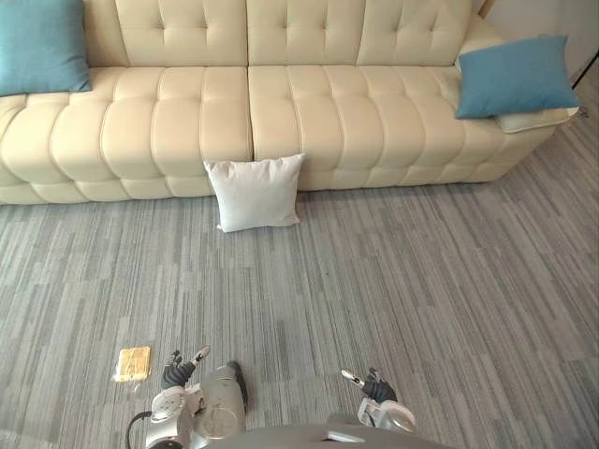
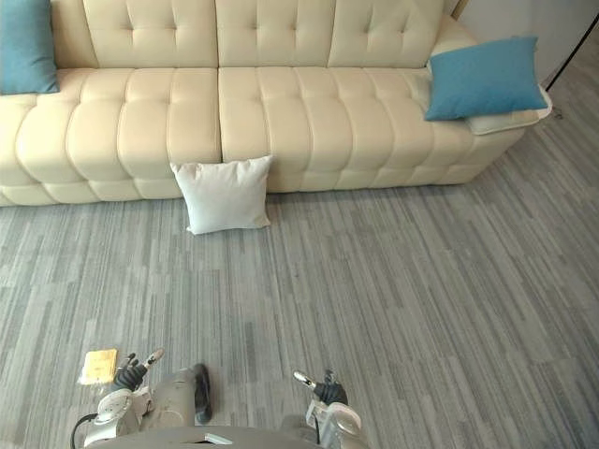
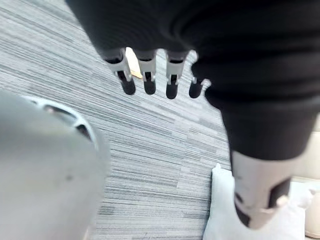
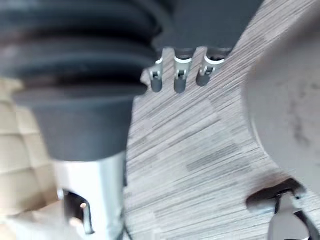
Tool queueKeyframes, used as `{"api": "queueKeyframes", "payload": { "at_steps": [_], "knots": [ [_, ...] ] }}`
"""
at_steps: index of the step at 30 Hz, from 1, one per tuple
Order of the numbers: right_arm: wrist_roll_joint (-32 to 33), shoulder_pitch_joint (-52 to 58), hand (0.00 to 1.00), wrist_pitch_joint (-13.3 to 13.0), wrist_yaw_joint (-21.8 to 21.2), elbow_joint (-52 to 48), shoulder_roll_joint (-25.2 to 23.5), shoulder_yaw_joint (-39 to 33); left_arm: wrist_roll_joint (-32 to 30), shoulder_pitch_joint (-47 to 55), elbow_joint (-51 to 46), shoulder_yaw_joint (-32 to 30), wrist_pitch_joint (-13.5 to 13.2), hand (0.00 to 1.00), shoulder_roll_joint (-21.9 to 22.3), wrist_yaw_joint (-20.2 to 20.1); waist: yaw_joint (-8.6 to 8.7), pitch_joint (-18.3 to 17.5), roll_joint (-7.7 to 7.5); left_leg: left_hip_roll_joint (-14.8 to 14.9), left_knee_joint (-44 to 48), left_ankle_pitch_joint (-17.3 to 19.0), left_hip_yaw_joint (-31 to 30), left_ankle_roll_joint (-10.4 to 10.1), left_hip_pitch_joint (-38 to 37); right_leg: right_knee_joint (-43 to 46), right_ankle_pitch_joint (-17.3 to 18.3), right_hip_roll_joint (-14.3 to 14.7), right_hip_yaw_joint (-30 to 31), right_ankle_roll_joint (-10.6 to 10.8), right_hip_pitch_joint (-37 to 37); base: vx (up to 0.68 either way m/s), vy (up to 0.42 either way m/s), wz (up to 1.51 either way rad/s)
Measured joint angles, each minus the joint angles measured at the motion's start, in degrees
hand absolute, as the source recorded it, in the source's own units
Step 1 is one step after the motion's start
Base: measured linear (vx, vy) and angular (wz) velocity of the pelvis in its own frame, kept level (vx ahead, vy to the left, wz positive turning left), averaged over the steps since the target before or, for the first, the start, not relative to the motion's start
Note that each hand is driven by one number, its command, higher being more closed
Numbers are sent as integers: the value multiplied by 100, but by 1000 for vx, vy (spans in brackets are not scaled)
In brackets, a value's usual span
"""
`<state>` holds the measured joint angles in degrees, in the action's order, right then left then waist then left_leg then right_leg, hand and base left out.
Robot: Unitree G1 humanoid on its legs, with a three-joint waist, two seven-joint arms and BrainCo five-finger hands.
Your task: Pick up cushions and gather them together orderly.
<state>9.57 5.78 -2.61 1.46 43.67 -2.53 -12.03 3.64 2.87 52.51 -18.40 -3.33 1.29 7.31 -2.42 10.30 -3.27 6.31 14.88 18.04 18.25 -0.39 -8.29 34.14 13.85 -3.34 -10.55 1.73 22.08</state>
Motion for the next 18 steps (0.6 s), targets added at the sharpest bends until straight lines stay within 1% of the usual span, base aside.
{"api": "queueKeyframes", "payload": {
  "at_steps": [1, 2, 3, 4, 5, 6, 7, 8, 9, 10, 11, 13, 14, 15, 16, 17, 18],
  "knots": [
    [-15, 7, 0, 12, 0, 8, 42, 2, -25, 16, 9, -13, 1, 0, 79, -7, 44, 8, 15, -52, -192, 54, -104, -107, -235, -930, -452, 152, 122, -50, -49, 532, -111, 60],
    [-44, 32, 0, 16, 12, 32, 78, -1, -44, -16, 36, -95, -5, 0, 161, -23, 95, 2, 18, -121, -249, 141, -327, -248, -490, -878, -1219, 132, 247, -423, -112, 660, -157, 64],
    [-70, 3, 0, 21, 12, 60, 170, 5, -41, -54, 95, -137, -4, 0, 243, -23, 100, -10, 114, -58, -223, 148, -428, -252, -547, -666, -1016, 138, 169, -385, -118, 549, -159, 55],
    [-100, 9, 0, 21, 14, 111, 273, 1, -37, -54, 114, -199, -7, 0, 366, -23, 89, -82, 267, 39, 31, 105, -581, -284, -460, -466, -704, 146, 83, -439, -122, 538, -175, 30],
    [-100, 0, 0, 19, 17, 153, 337, -10, -33, -56, 126, -219, -9, 0, 402, -22, 102, -98, 352, 108, 427, 89, -702, -306, -340, -372, -536, 153, 19, -456, -155, 534, -211, 42],
    [-100, -60, 0, 28, 30, 235, 431, -17, -2, -68, 168, -318, -4, 0, 408, -37, 151, -32, 493, 288, 1714, -142, -1028, -524, 215, -365, -294, 199, -70, -490, -410, 430, -182, 36],
    [-100, -67, 0, 39, 36, 245, 459, -44, 52, -58, 181, -472, 5, 0, 410, -30, 164, -8, 562, 421, 2694, -324, -1226, -700, 601, -478, -223, 271, -96, -512, -639, 606, -203, 5],
    [-102, -69, 0, 51, 43, 289, 481, -59, 133, 6, 178, -708, 26, 0, 429, -18, 78, 12, 610, 626, 3941, -447, -1269, -928, 1011, -762, -195, 408, -89, -552, -1085, 476, -121, -30],
    [-102, -69, 0, 55, 43, 464, 477, -53, 169, 108, 162, -880, 44, 0, 436, -7, 35, 30, 582, 737, 4725, -469, -1159, -906, 1343, -1082, -173, 465, -47, -588, -1578, 557, -105, -39],
    [-102, -63, 0, 59, 45, 481, 477, -53, 196, 143, 136, -917, 43, 0, 435, -11, 31, 54, 536, 757, 4873, -476, -1118, -823, 1451, -1208, -163, 470, -35, -594, -1759, 427, -49, -26],
    [-102, -49, 0, 74, 53, 517, 486, -60, 303, 169, 52, -962, 43, 0, 434, -13, -12, 53, 535, 840, 5029, -465, -893, -667, 1822, -1538, -129, 475, 37, -578, -2169, 409, -28, -11],
    [-102, -38, 0, 143, 54, 519, 486, -82, 365, 169, -12, -955, 43, 0, 436, -24, -29, 46, 547, 934, 4841, -386, -681, -517, 2221, -1830, -103, 470, 49, -524, -2495, 323, 29, -6],
    [-102, -18, 0, 177, 53, 527, 473, -124, 414, 156, -35, -951, 32, 0, 429, -29, -59, 47, 535, 971, 4463, -322, -536, -409, 2367, -2002, -94, 451, 35, -473, -2700, 440, 109, 2],
    [-102, 30, 0, 189, 52, 527, 449, -166, 428, 122, -70, -902, 28, 0, 414, -43, -110, 64, 490, 932, 3505, -261, -301, -311, 2482, -2203, -89, 376, 1, -380, -3014, 396, 119, 2],
    [-101, 31, 0, 190, 55, 522, 426, -191, 425, 116, -84, -896, 24, 0, 422, -47, -120, 72, 467, 884, 3102, -266, -239, -303, 2485, -2251, -84, 330, -23, -340, -3087, 488, 171, 7],
    [-101, 53, 0, 187, 57, 512, 388, -245, 423, 113, -95, -877, 22, 0, 413, -50, -118, 83, 430, 778, 2489, -307, -198, -261, 2496, -2309, -66, 256, -86, -267, -3197, 416, 190, 13],
    [-102, 87, 0, 188, 59, 513, 340, -280, 427, 117, -128, -846, 20, 0, 376, -51, -130, 84, 363, 608, 1741, -538, -192, -197, 2518, -2315, 30, 134, -116, -101, -3305, 407, 206, 17]
  ]
}}
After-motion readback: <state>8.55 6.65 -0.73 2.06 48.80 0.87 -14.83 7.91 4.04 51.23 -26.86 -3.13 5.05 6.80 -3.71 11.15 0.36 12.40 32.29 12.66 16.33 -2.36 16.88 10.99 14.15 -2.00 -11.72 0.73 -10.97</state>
